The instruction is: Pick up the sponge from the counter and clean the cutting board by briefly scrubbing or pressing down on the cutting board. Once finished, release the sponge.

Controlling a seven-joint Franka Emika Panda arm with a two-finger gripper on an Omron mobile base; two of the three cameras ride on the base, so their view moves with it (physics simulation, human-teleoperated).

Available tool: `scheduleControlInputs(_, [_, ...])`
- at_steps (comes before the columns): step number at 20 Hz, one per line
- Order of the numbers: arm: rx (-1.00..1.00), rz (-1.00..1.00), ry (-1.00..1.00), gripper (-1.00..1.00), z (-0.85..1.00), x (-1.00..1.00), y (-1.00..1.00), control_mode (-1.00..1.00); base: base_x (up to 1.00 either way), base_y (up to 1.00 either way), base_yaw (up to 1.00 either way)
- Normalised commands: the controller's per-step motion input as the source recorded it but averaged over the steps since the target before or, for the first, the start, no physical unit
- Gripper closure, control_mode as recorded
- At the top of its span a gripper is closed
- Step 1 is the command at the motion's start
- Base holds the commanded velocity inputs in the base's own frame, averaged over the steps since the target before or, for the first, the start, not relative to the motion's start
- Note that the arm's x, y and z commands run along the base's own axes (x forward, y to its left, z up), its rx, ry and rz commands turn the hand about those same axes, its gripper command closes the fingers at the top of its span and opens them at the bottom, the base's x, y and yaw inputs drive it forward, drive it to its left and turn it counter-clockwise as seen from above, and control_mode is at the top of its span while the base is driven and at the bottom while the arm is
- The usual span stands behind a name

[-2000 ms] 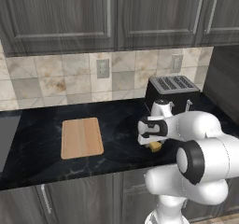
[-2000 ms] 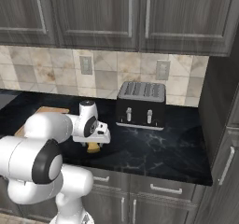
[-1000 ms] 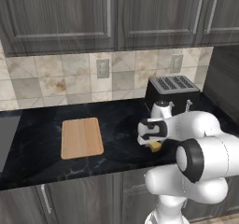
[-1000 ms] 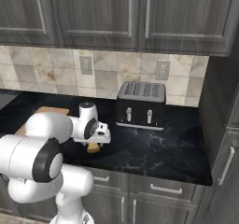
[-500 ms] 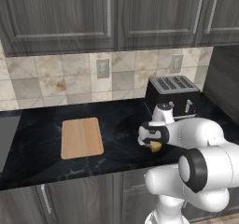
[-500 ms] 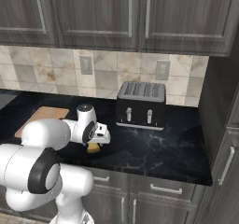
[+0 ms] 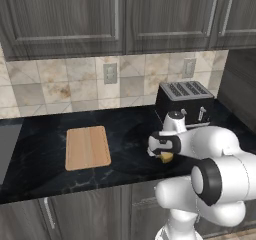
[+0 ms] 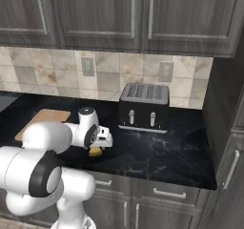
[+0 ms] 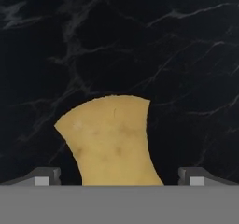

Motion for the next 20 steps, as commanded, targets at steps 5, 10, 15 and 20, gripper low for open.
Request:
scheduleControlInputs(5, [0.0, 0.01, 0.04, -1.0, -0.03, 0.09, 0.0, -1.0, 0.0, 0.0, 0.0])
scheduleControlInputs(10, [0.0, 0.02, 0.04, 1.0, -0.06, 0.1, 0.0, -1.0, 0.0, 0.0, 0.0])
scheduleControlInputs(15, [0.0, 0.02, -0.02, 1.0, 0.0, -0.01, 0.0, -1.0, 0.0, 0.0, 0.0])
scheduleControlInputs(20, [0.0, 0.02, -0.09, 1.0, 0.08, -0.12, 0.0, -1.0, 0.0, 0.0, 0.0])
